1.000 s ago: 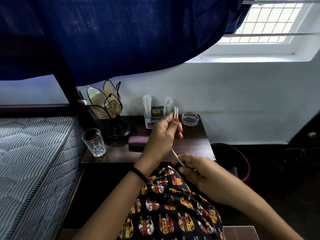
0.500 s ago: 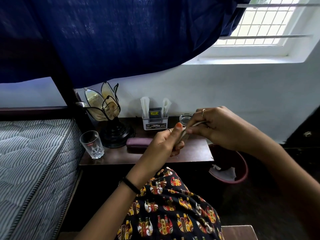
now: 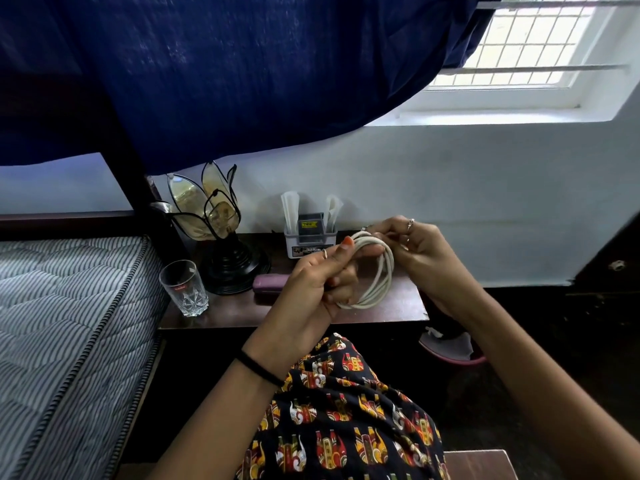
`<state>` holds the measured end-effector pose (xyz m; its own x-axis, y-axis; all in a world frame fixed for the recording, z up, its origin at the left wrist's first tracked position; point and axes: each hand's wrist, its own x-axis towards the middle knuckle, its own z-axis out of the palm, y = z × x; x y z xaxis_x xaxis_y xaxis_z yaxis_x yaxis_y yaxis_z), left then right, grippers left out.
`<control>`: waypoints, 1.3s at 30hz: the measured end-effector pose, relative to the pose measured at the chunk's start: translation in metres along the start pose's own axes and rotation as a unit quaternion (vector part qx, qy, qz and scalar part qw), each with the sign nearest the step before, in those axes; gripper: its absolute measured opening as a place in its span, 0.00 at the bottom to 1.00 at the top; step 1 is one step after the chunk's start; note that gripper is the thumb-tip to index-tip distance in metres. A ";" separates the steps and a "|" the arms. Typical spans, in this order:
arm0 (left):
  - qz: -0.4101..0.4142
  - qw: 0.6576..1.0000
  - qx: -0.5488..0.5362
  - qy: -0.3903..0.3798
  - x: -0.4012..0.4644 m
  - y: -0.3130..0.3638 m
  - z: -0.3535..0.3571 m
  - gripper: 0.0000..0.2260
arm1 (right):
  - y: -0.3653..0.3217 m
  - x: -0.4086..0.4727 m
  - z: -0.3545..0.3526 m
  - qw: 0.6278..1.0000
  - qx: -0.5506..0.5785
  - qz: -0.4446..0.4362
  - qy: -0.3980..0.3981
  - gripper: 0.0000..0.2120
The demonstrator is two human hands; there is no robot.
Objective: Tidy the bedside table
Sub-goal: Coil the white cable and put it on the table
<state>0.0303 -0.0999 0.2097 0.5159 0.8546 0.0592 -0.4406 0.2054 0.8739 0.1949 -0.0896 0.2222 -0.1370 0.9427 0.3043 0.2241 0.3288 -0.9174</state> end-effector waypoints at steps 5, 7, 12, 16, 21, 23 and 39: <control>-0.005 0.996 -0.078 0.031 0.006 -0.004 -0.001 0.16 | 0.013 -0.006 0.009 0.994 0.062 0.087 0.017 0.10; -0.012 0.993 -0.105 0.043 0.009 -0.007 -0.003 0.16 | 0.020 -0.008 0.011 0.983 0.130 0.127 0.011 0.09; -0.029 0.987 -0.127 0.090 0.012 -0.018 -0.006 0.15 | 0.035 -0.012 0.011 0.951 0.254 0.175 0.003 0.11; -0.034 0.984 -0.104 0.137 0.020 -0.025 -0.014 0.13 | 0.048 -0.014 0.010 0.918 0.335 0.211 0.001 0.11; -0.065 0.986 -0.047 0.149 0.030 -0.036 -0.026 0.13 | 0.057 -0.015 0.019 0.908 0.348 0.232 0.000 0.12; -0.078 0.984 0.005 0.161 0.033 -0.043 -0.031 0.13 | 0.062 -0.014 0.023 0.906 0.343 0.248 0.015 0.08; -0.127 0.959 0.177 0.182 0.088 -0.096 -0.098 0.11 | 0.144 0.020 0.043 0.805 0.473 0.354 0.056 0.19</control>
<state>0.0464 0.0024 0.0835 0.2537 0.9214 -0.2942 -0.0235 0.3100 0.9505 0.1828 -0.0260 0.0852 -0.1981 0.8912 -0.4081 -0.6340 -0.4340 -0.6401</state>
